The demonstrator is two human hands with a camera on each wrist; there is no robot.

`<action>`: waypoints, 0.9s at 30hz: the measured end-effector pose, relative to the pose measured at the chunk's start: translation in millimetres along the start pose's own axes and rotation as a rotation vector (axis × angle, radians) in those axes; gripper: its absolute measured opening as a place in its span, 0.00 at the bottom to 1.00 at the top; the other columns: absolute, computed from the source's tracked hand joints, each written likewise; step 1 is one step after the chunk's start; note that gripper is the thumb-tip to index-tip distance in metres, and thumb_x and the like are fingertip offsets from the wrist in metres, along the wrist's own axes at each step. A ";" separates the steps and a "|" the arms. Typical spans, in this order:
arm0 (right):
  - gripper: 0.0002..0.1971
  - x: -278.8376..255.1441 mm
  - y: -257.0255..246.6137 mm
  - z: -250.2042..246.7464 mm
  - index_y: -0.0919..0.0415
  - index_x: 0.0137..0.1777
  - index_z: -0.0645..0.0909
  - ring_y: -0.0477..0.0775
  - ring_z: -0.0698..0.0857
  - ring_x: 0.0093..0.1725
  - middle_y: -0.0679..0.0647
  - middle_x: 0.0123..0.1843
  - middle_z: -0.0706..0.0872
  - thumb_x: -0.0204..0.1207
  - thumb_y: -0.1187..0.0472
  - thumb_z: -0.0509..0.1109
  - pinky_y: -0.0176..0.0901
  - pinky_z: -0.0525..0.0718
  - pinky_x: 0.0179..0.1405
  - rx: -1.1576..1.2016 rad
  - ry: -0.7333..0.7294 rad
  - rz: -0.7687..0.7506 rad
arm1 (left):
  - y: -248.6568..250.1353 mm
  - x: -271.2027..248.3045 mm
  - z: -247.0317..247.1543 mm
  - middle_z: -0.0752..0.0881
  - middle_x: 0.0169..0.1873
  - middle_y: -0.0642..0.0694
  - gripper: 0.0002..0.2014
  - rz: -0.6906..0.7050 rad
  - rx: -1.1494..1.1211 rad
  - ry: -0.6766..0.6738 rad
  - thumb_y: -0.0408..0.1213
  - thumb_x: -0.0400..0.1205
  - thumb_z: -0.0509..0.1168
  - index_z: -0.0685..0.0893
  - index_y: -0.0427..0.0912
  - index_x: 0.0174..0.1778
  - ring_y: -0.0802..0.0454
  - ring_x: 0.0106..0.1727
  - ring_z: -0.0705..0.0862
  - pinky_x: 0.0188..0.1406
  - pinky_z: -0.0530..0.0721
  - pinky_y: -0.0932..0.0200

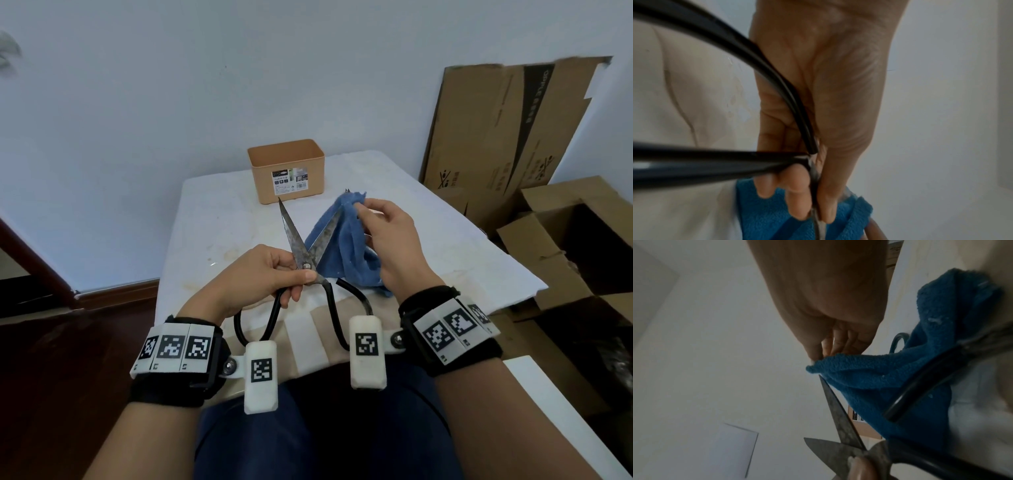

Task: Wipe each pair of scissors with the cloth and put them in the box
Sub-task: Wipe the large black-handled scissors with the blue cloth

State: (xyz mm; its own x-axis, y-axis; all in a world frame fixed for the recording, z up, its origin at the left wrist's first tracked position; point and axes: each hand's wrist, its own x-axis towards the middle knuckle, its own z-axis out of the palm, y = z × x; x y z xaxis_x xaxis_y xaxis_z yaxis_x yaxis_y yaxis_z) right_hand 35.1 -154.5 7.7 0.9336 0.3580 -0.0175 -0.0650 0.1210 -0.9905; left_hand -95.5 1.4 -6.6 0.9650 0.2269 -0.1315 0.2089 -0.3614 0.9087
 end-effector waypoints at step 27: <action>0.14 7.8 19.0 12.9 0.73 0.53 0.83 0.47 0.73 0.31 0.58 0.35 0.78 0.83 0.59 0.67 0.35 0.75 0.31 -0.234 -0.168 -0.081 | 9.5 5.3 2.2 0.84 0.20 0.46 0.17 0.067 0.121 0.044 0.45 0.79 0.76 0.84 0.41 0.27 0.51 0.26 0.81 0.42 0.81 0.58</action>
State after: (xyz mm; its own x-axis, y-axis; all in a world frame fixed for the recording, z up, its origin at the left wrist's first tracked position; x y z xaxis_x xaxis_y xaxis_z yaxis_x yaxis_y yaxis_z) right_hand 36.6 -137.5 -9.5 0.8597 0.5065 0.0666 0.1088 -0.0542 -0.9926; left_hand -88.0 -2.8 0.4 0.9700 0.2376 -0.0524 0.1646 -0.4825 0.8603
